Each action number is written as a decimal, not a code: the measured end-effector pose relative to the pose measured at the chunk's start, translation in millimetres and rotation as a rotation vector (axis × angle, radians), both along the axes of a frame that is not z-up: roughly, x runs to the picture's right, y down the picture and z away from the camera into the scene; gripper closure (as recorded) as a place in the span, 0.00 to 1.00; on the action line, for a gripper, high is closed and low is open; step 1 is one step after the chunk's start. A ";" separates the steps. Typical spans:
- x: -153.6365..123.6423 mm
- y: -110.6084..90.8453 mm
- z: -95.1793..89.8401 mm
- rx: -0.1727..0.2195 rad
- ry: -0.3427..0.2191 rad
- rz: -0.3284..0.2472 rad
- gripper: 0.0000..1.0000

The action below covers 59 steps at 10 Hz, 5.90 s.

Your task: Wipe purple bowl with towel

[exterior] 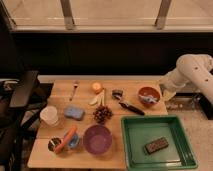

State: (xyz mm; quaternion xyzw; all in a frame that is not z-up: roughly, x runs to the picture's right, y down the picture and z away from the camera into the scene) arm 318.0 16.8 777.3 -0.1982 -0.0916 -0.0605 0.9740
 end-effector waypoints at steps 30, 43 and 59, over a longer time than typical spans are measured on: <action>-20.6 33.3 124.0 -0.096 0.005 0.075 1.00; -106.2 14.5 -53.5 0.015 -0.384 -0.013 1.00; -207.9 71.3 -119.1 -0.043 -0.554 -0.159 1.00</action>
